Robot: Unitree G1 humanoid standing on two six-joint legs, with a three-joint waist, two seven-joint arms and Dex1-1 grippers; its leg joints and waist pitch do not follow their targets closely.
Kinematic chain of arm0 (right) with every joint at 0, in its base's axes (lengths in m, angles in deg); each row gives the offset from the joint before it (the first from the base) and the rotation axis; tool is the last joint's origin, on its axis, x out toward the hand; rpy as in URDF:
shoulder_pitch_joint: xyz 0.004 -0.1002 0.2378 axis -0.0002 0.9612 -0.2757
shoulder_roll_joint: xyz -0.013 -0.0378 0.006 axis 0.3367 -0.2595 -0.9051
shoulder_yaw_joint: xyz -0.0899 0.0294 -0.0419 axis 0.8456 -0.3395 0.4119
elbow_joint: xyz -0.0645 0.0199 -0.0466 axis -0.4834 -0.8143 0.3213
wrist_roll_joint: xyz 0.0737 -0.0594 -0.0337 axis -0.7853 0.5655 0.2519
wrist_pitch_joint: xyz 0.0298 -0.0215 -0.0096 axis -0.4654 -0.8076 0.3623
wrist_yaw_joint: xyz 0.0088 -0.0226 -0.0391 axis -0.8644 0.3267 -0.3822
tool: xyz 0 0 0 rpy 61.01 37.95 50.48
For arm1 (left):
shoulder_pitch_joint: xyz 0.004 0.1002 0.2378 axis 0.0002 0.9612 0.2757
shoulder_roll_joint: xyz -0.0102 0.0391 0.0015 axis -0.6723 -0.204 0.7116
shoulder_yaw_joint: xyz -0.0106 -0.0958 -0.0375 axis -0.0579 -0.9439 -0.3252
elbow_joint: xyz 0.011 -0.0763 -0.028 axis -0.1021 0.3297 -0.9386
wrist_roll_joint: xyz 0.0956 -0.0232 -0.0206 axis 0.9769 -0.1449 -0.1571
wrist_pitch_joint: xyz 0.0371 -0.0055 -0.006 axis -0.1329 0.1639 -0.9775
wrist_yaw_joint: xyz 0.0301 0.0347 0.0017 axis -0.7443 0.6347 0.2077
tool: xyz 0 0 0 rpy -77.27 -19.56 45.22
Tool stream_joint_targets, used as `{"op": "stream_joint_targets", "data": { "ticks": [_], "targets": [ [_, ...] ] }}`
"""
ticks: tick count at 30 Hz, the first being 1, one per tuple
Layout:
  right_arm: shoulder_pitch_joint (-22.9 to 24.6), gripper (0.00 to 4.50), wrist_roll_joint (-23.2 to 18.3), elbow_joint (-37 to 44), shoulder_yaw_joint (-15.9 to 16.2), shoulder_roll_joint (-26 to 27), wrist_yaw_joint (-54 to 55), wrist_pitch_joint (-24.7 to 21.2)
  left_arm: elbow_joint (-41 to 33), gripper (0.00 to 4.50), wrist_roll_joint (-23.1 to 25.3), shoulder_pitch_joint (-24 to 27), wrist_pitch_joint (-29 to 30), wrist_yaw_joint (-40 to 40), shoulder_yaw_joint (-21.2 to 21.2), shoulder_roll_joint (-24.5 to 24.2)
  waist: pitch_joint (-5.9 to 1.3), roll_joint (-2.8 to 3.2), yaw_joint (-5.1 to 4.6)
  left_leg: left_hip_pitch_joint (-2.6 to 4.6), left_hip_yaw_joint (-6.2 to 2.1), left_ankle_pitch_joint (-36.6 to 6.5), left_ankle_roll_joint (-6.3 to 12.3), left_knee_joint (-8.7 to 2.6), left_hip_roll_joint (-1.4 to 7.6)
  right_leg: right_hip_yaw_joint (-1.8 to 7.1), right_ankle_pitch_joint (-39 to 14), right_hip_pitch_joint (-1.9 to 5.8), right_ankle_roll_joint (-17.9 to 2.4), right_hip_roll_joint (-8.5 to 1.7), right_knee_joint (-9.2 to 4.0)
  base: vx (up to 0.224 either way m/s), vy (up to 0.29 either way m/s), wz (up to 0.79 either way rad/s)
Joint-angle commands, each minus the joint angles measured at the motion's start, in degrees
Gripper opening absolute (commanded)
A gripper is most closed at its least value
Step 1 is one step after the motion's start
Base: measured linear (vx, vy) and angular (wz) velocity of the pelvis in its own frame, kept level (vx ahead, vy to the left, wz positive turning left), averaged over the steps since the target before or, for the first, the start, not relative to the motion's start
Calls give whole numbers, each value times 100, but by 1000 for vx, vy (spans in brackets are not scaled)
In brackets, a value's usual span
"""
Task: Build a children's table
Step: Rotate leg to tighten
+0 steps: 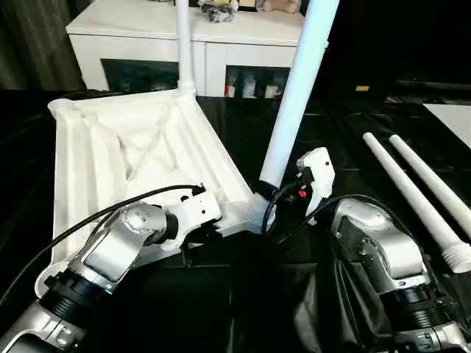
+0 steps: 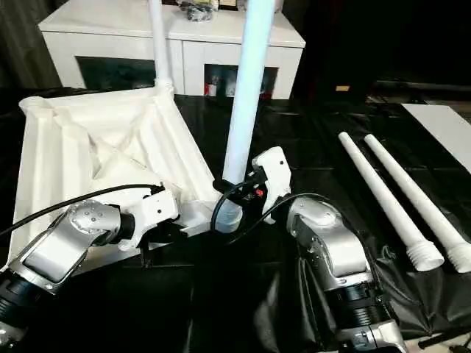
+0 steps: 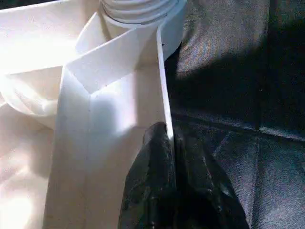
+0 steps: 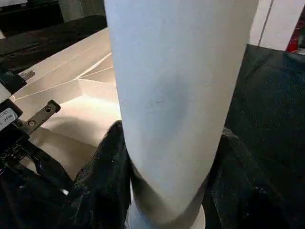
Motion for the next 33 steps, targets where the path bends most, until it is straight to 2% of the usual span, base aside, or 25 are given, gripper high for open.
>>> {"op": "stream_joint_targets", "data": {
  "ticks": [1,6,7,8,9,10,11,12,13,14,15,16,17,18,19,20,21,23,24,26,27,28,30,31,33],
  "targets": [
    [363,182,494,-964,302,-87,308,-471,-162,0,-75,-62,-131,-167,28,53,-159,136,-66,283,-399,-4003,-836,-612,500,286,-2797,-167,-656,-471,-576,0,0,0],
    [207,182,587,-1241,62,144,956,-414,-18,0,-34,-94,0,82,-28,210,-109,132,-132,312,-423,-4305,-843,-603,486,261,-3262,-215,-582,-480,-636,0,0,0],
    [151,182,655,-1343,-15,236,1232,-358,46,0,28,-117,47,248,-45,292,-88,129,-159,324,-447,-4488,-848,-602,473,219,-3522,-213,-504,-467,-670,0,0,0],
    [101,182,694,-1438,-86,324,1448,-303,91,0,75,-138,90,377,-50,367,-74,159,-190,344,-461,-4704,-892,-627,471,156,-3663,-213,-457,-441,-689,-51,13,-10],
    [52,182,727,-1526,-151,405,1642,-252,131,0,118,-160,131,493,-55,436,-71,186,-215,350,-475,-4946,-934,-692,472,46,-3629,-153,-404,-388,-702,-68,22,-14],
    [-35,182,788,-1672,-224,522,1918,-171,183,0,156,-213,249,692,-83,589,-61,208,-227,330,-469,-5086,-966,-758,480,-13,-3475,-117,-404,-344,-669,-68,22,-14],
    [-128,182,860,-1819,-274,630,2196,-103,225,0,186,-275,402,891,-114,756,-46,292,-202,126,-357,-5457,-1036,-1103,526,-199,-2868,113,-505,-144,-360,-92,29,-12],
    [-209,182,913,-1936,-295,719,2400,-44,273,0,215,-338,549,1089,-154,918,-52,341,-95,-188,-198,-5715,-1100,-1439,574,-283,-2047,419,-589,-13,353,-154,19,7],
    [-294,182,961,-2050,-313,820,2612,12,335,0,251,-410,719,1299,-197,1090,-94,348,396,-550,380,-5481,-1231,-1661,376,-473,-1048,559,-566,180,793,-154,19,7],
    [-369,182,1004,-2152,-326,905,2820,93,395,0,287,-476,876,1457,-225,1226,-162,212,286,-311,545,-4544,-1229,-1621,324,-237,-1568,426,-587,103,736,-107,-53,21],
    [-392,182,1015,-2183,-330,931,2877,123,417,0,298,-497,923,1511,-238,1269,-320,-372,48,760,-24,-1920,-1017,338,194,245,-4457,-591,-317,-907,-637,48,-122,2],
    [-453,182,1033,-2273,-340,999,3009,191,479,0,324,-556,1038,1657,-275,1386,-174,-149,61,-112,-692,-184,-137,511,-84,645,-5000,172,-583,-1089,-776,48,-122,2],
    [-568,182,1041,-2460,-374,1134,3226,304,608,0,368,-677,1199,1912,-340,1596,-125,67,148,-220,-809,-198,-464,198,211,316,-3950,340,-885,-1019,-507,110,-24,-36],
    [-624,182,1055,-2556,-411,1219,3391,377,677,0,395,-748,1255,2060,-374,1727,-109,58,-39,90,-743,-1271,-803,-273,439,94,-2478,18,-954,-321,-219,-9,66,-19],
    [-692,182,1071,-2681,-422,1306,3524,441,732,0,417,-816,1319,2190,-401,1878,-157,113,-94,197,-746,-1851,-876,-343,505,133,-1837,9,-987,-278,-165,-9,66,-19],
    [-740,182,1060,-2769,-459,1388,3647,474,749,0,430,-864,1385,2265,-402,2001,-135,226,-123,277,-649,-2850,-957,-423,474,162,-1534,-31,-1115,-300,-213,-147,13,22],
    [-783,182,1065,-2843,-493,1450,3786,513,753,0,445,-904,1444,2359,-407,2125,-122,195,-167,268,-572,-3127,-866,-445,424,175,-1713,4,-1127,-339,-317,-119,-17,18],
    [-888,182,1116,-3059,-556,1548,3991,643,715,0,453,-962,1627,2536,-401,2396,-71,195,-179,238,-568,-3427,-821,-510,415,168,-2377,31,-899,-412,-456,-89,-7,11],
    [-995,182,1141,-3296,-630,1611,4168,742,667,0,454,-1018,1773,2671,-383,2662,-77,185,-184,238,-570,-3430,-814,-517,415,166,-2493,44,-837,-428,-480,0,0,0],
    [-1070,182,1149,-3463,-665,1641,4275,805,608,0,436,-1045,1880,2731,-360,2831,-90,189,-173,228,-591,-3354,-786,-544,408,150,-2559,77,-697,-449,-530,0,0,0],
    [-1087,182,1148,-3502,-686,1651,4329,835,587,0,433,-1049,1905,2750,-352,2870,-112,177,-177,133,-571,-2804,-702,-583,412,143,-2043,159,-721,-453,-499,0,0,0],
    [-1114,182,1149,-3561,-714,1666,4407,879,547,0,429,-1050,1947,2771,-332,2926,-136,185,-174,100,-553,-2457,-658,-583,416,147,-1694,196,-757,-455,-469,0,0,0],
    [-1166,182,1160,-3679,-753,1698,4455,940,495,0,404,-1050,2017,2776,-294,2965,-148,202,-168,105,-492,-1944,-562,-576,440,145,-1035,172,-910,-428,-432,0,0,0],
    [-1178,182,1172,-3716,-771,1716,4483,967,483,0,406,-1048,2039,2792,-282,2955,-82,180,-203,139,-451,-2777,-611,-593,413,139,-2011,67,-864,-418,-528,0,0,0],
    [-1190,182,1177,-3743,-783,1726,4505,992,525,0,407,-1051,2029,2816,-321,2913,-82,186,-209,175,-484,-3191,-667,-585,395,140,-2664,35,-713,-461,-592,0,0,0]
  ]
}}
